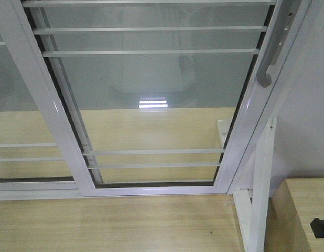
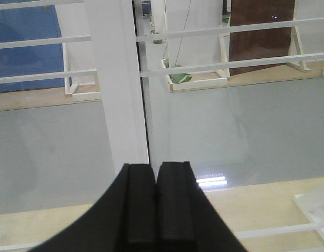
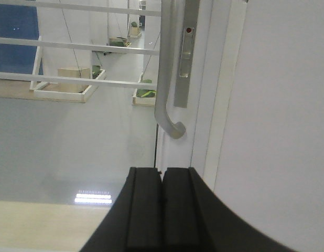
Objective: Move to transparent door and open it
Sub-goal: 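Stop the base in front of the glass door near its handle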
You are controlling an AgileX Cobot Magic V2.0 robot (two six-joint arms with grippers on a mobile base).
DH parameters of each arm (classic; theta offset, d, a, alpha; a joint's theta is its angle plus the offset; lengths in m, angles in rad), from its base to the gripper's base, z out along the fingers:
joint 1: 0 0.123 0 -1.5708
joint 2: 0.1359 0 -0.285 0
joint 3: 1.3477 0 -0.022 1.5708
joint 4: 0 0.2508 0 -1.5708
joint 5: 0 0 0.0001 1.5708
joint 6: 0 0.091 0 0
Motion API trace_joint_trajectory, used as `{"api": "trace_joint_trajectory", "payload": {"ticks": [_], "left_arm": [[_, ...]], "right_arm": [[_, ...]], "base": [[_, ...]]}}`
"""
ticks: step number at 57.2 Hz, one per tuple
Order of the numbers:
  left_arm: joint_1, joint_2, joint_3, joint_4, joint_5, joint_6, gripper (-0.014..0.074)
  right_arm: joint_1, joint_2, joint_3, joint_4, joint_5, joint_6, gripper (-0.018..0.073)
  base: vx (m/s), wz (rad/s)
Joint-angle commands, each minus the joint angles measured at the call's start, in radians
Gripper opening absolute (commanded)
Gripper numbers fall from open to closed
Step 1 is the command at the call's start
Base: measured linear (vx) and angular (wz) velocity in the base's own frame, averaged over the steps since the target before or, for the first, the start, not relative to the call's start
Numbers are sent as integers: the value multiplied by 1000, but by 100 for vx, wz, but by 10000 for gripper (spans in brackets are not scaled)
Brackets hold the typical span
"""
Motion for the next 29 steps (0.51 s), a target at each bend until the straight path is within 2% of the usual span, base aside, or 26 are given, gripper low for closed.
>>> {"api": "trace_joint_trajectory", "payload": {"ticks": [1, 6, 8, 13, 20, 29], "left_arm": [[-5, -2, 13, -11, -121, -3, -3], [-5, -2, 13, -5, -240, 3, -3], [-5, -2, 13, -6, -312, -11, -3], [-5, 4, -7, -5, -408, -33, -3], [-5, 77, -83, -5, -377, -33, -3], [-5, 299, -228, -5, -381, -29, -3]], "right_arm": [[-5, 17, 0, -1, -165, -5, -1], [-5, 17, 0, -2, -266, -6, -1], [-5, 17, 0, -7, -308, -15, -1], [-5, 19, -10, -8, -373, -49, -1], [-5, 86, -99, -10, -314, -88, -1], [-5, 359, -302, -10, -254, -137, -1]], "base": [[0, 0], [0, 0], [0, 0], [0, 0], [0, 0], [0, 0]]}}
